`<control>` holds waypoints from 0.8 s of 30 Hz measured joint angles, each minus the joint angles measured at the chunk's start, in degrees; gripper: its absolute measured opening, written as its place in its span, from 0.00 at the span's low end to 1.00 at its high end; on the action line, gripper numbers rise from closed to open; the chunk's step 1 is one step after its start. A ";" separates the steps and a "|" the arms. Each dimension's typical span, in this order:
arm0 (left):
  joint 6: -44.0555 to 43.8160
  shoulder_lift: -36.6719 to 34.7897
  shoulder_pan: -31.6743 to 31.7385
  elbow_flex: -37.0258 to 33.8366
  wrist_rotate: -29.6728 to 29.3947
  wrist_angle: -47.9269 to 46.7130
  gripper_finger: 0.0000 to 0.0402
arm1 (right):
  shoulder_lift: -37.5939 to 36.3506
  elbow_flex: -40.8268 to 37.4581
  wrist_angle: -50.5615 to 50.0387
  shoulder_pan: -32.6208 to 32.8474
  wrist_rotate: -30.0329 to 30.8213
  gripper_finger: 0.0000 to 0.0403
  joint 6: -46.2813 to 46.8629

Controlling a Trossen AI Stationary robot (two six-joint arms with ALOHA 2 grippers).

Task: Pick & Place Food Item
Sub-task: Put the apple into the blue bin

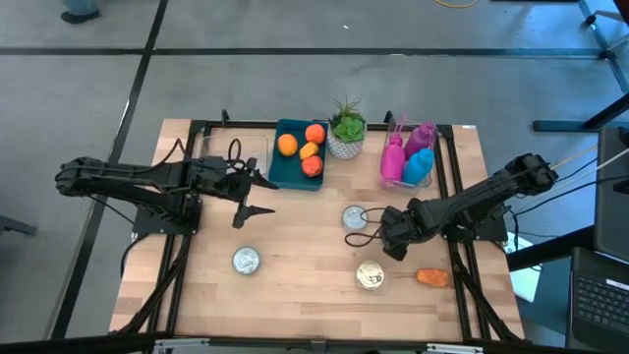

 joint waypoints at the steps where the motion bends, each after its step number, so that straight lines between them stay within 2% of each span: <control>1: 0.00 0.00 0.00 0.00 0.00 0.00 0.73 | 0.00 0.00 0.13 -0.76 -0.05 0.45 -0.83; 15: -0.02 0.00 0.00 0.00 0.02 -0.02 0.73 | -0.28 -3.49 6.21 -7.71 -2.84 0.63 -11.31; 20: -0.02 0.00 0.00 0.00 -0.47 -0.02 0.73 | -0.24 -3.56 6.55 -8.67 -3.10 0.62 -15.58; 24: -0.43 0.00 0.00 0.00 -0.48 -0.02 0.73 | -0.24 -3.60 7.11 -9.60 -3.40 0.55 -17.07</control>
